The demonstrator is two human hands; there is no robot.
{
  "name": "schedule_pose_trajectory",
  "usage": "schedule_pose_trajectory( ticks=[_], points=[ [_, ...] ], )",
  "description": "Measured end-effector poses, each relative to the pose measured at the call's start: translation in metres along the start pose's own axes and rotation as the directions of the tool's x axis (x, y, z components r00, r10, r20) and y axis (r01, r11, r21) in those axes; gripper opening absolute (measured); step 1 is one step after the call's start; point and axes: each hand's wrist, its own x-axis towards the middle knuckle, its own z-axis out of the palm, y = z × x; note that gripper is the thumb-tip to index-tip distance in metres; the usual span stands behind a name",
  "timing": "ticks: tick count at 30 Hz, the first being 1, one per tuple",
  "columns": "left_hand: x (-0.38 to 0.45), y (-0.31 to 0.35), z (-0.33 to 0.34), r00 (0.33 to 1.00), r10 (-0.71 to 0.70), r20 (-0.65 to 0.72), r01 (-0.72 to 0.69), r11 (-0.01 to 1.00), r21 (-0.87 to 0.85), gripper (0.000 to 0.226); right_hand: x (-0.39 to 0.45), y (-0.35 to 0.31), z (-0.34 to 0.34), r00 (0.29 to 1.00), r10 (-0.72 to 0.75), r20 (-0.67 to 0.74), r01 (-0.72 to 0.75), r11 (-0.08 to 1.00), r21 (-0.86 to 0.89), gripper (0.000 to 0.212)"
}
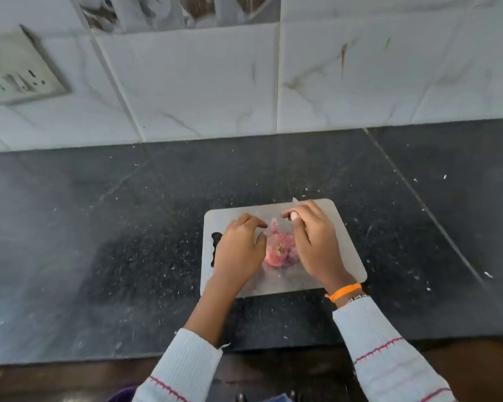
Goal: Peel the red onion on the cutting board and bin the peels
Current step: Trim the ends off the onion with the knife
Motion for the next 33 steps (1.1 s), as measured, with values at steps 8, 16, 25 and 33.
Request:
schedule_pose_trajectory(
  ticks=[8,16,25,33],
  points=[
    [-0.021,-0.015,0.028,0.982,-0.119,0.148,0.145,0.973,-0.180,0.049,-0.032,0.030,-0.013,0.965,0.254,0.070,-0.246,0.964,-0.105,0.013],
    [-0.024,-0.003,0.049,0.987,-0.140,0.085,0.157,0.952,-0.261,0.059,-0.046,0.041,-0.011,0.887,0.443,0.131,-0.370,0.851,-0.373,0.023],
    [-0.012,0.010,0.056,0.985,-0.157,0.073,0.173,0.925,-0.339,0.068,-0.035,0.032,-0.014,0.709,0.668,0.226,-0.659,0.742,-0.124,0.034],
    [-0.006,0.008,0.053,0.979,-0.204,-0.015,0.187,0.920,-0.344,0.065,-0.037,0.021,-0.025,0.514,0.762,0.394,-0.857,0.440,0.268,0.021]
  ],
)
